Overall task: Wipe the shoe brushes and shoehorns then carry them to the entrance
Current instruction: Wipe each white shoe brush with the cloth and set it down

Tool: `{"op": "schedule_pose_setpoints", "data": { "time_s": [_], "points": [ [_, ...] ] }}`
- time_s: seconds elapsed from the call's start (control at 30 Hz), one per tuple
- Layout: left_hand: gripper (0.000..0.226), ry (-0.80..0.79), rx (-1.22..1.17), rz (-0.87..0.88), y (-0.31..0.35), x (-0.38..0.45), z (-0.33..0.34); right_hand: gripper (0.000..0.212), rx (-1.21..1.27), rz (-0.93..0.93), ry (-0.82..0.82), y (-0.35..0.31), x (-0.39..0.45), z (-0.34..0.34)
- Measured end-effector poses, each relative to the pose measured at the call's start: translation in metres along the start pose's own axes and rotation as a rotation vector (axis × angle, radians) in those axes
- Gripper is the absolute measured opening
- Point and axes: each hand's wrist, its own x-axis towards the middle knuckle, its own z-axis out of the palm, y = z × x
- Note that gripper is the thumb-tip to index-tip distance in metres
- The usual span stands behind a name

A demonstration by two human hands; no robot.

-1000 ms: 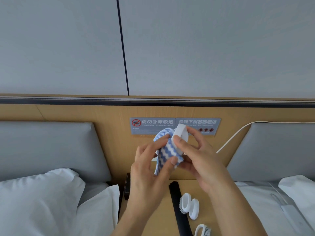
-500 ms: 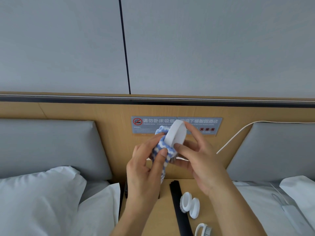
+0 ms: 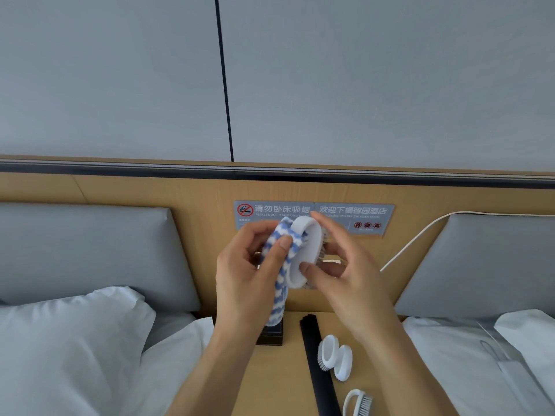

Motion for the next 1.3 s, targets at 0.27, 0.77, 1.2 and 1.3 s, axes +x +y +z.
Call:
{"op": "schedule_pose_setpoints", "data": {
  "time_s": [0.27, 0.77, 1.2, 1.3],
  "points": [
    [0.022, 0.006, -0.095, -0.032, -0.010, -0.024, 0.003, 0.070, 0.193, 0.095, 0.053, -0.001, 0.001, -0.001],
    [0.007, 0.030, 0.069, -0.047, 0.005, 0.000, -0.008, 0.073, -0.317, -0.064, 0.042, -0.015, -0.005, 0.001],
    [0.031, 0.011, 0.203, -0.165, 0.008, 0.024, -0.014, 0.076, -0.426, -0.158, 0.058, -0.015, -0.004, 0.000],
    [0.022, -0.024, 0.190, -0.131, 0.010, 0.022, -0.014, 0.076, -0.324, -0.096, 0.061, -0.013, -0.004, 0.001]
  ]
}}
